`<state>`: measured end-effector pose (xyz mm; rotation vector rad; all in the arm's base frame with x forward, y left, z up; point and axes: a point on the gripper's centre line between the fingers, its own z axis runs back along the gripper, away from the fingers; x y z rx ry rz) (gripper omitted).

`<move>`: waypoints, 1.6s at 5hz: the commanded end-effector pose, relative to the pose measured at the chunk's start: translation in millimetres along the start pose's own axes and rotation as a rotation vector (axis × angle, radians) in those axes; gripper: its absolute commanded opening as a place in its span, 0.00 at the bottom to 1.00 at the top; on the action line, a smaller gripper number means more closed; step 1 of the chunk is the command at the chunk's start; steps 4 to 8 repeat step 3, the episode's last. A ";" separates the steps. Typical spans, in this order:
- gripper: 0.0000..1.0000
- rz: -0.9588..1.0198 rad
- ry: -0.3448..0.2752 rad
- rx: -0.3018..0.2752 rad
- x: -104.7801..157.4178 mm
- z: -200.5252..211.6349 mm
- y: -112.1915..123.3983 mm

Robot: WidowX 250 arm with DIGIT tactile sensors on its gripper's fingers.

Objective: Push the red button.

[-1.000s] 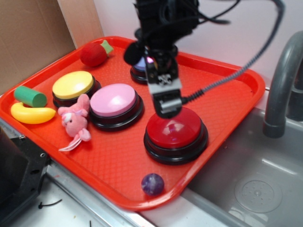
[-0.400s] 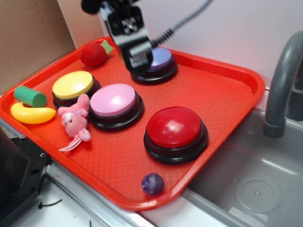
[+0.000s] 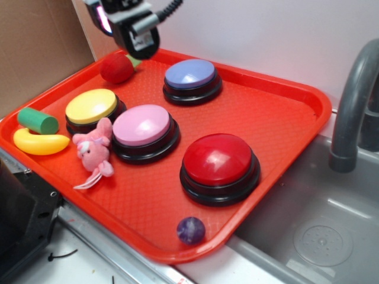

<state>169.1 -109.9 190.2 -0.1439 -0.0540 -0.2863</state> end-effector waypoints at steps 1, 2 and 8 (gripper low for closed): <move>1.00 0.179 -0.032 -0.004 -16.9 25.7 -2.8; 1.00 0.211 -0.042 0.020 -20.2 34.8 -0.4; 1.00 0.239 -0.059 0.058 -23.1 47.0 1.7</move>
